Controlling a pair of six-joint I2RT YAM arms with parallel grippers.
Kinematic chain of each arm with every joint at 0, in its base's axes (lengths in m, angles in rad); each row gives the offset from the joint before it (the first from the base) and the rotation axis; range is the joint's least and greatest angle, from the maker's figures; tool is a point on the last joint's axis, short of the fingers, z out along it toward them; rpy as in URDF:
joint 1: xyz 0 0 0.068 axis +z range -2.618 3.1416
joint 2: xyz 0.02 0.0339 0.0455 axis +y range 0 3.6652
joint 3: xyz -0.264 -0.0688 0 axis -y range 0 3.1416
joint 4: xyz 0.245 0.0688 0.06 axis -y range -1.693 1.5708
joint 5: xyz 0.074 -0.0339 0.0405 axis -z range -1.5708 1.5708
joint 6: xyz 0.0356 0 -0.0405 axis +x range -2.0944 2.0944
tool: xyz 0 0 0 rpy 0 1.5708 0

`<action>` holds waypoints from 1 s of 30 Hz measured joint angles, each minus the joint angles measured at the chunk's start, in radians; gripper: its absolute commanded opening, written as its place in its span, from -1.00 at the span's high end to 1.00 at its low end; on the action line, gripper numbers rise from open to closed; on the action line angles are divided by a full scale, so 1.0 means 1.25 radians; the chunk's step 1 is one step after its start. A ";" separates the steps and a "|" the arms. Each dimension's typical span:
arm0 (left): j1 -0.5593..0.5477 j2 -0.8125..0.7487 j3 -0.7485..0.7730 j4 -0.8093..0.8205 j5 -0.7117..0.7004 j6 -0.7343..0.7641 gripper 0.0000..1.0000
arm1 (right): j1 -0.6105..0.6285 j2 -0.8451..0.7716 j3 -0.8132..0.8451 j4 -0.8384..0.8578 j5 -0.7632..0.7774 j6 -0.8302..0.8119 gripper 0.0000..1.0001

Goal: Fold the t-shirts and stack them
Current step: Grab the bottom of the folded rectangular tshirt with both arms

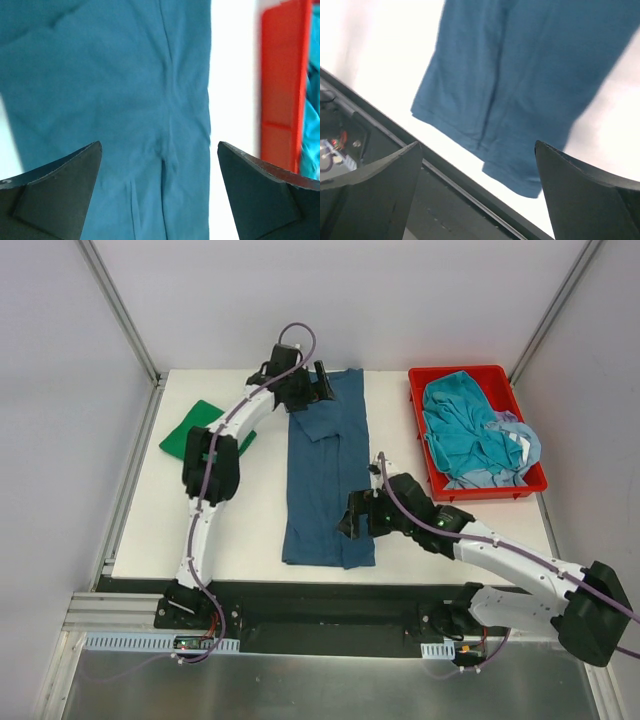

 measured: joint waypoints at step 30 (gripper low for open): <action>-0.275 -0.912 -1.224 0.005 -0.057 -0.095 -0.39 | -0.099 0.002 -0.200 0.019 -0.045 0.132 -0.98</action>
